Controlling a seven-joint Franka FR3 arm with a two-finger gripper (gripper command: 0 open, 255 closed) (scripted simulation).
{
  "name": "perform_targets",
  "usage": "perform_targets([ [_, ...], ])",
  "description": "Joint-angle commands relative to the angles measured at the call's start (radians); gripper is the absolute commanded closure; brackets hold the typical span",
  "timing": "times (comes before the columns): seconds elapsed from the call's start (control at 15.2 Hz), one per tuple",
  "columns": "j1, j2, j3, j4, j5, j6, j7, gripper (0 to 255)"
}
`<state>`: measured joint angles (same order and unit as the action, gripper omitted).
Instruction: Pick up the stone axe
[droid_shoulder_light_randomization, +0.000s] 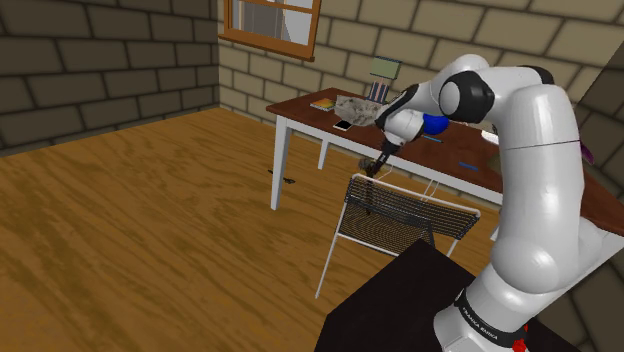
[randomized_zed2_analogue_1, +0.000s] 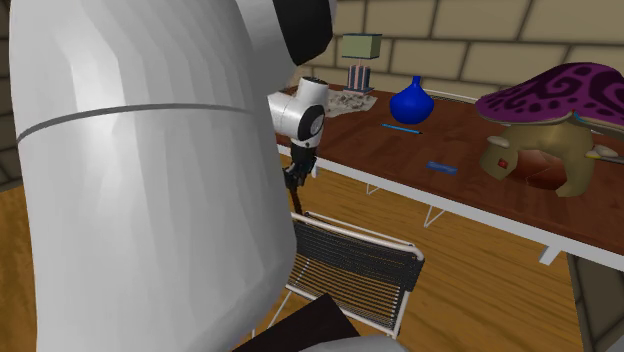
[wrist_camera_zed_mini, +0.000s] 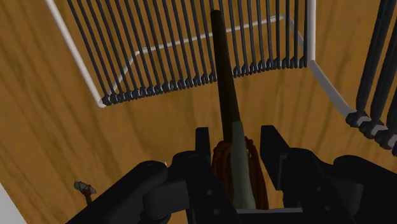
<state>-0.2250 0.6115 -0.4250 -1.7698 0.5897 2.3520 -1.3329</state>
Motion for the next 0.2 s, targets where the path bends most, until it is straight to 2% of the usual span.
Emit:
perform_targets([
  [0.0,0.007,-0.019,-0.009,-0.001,-0.012,-0.016,0.011,255],
  [0.13,0.008,-0.020,-0.009,-0.001,-0.013,-0.017,0.012,255],
])
